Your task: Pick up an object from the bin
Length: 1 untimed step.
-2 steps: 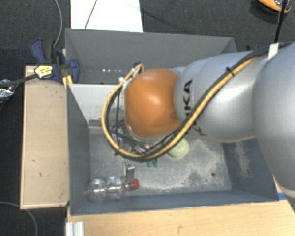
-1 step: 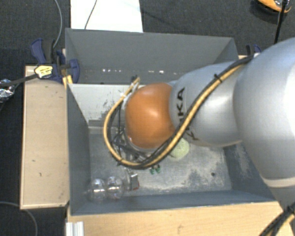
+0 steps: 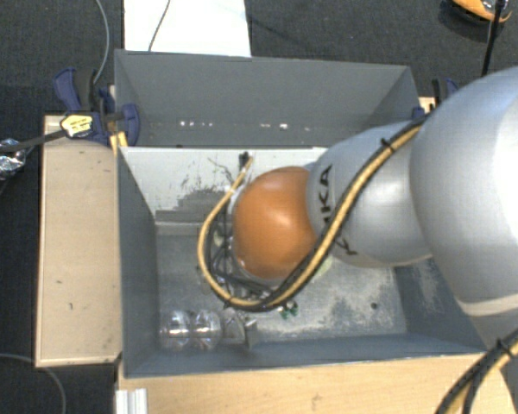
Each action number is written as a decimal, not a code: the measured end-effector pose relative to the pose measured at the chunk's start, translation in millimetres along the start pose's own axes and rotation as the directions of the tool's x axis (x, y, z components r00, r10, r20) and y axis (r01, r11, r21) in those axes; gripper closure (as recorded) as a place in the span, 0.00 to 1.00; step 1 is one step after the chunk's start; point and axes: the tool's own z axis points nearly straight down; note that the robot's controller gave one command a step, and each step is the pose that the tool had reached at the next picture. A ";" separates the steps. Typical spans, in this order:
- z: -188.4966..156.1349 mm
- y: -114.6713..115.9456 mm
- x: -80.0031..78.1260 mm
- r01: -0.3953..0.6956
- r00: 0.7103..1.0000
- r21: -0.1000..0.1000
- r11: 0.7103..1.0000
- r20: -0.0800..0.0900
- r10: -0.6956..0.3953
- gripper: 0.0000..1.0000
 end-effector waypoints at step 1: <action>0.6 5.5 8.0 0.280 0.960 0.010 0.960 0.010 -0.280 1.00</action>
Offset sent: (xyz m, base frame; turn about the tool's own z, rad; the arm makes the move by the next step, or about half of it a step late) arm 0.0000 0.0000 0.0000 0.0000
